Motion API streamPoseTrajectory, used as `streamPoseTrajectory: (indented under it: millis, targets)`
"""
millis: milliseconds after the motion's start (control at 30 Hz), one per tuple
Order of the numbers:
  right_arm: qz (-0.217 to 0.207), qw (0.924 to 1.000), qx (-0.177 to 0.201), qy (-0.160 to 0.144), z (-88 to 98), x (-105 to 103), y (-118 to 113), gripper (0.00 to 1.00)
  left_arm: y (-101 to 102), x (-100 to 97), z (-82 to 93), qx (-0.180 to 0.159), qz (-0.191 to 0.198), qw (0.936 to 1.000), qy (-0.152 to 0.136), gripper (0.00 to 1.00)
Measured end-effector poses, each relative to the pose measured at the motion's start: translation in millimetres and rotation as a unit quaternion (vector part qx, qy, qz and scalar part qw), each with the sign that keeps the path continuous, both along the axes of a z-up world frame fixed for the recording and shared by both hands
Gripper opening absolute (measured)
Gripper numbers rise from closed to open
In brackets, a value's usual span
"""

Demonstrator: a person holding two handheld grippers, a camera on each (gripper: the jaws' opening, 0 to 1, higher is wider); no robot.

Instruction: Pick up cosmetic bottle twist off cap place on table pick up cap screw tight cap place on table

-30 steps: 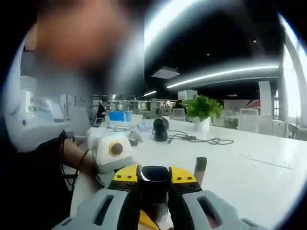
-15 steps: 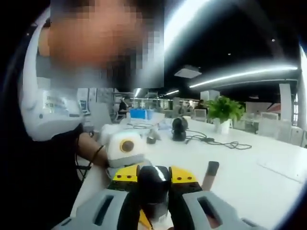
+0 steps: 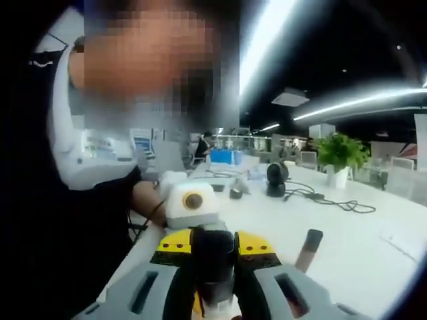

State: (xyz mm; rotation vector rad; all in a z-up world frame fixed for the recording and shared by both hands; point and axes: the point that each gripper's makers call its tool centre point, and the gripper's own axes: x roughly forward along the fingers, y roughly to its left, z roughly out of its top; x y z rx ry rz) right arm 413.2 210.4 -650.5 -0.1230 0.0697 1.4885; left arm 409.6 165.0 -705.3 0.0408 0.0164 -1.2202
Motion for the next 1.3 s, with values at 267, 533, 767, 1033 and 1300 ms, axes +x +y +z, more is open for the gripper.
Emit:
streamPoseTrajectory:
  millis: [267, 533, 767, 1033, 1300]
  targets:
    - [0.074, 0.9972, 0.008, 0.007, 0.3, -4, 3, 0.15, 0, -0.6, -0.3, 0.000, -0.004, 1.0000, 0.005, 0.13]
    - [0.126, 0.9919, 0.008, 0.017, 0.4, -6, 3, 0.15, -1, -1.5, -0.6, -0.002, -0.012, 0.9999, 0.010, 0.13]
    - [0.137, 0.9904, 0.011, 0.015, 0.6, -10, 1, 0.16, -3, -6.0, -0.4, -0.002, -0.023, 0.9997, 0.007, 0.13]
    - [0.082, 0.9951, 0.050, 0.021, 22.1, -13, 1, 0.45, -2, -4.9, 0.1, 0.004, -0.013, 0.9999, -0.006, 0.13]
    - [-0.053, 0.9934, 0.100, 0.020, 38.8, -8, -4, 0.43, -2, -3.0, -0.1, 0.002, -0.009, 0.9999, -0.004, 0.14]
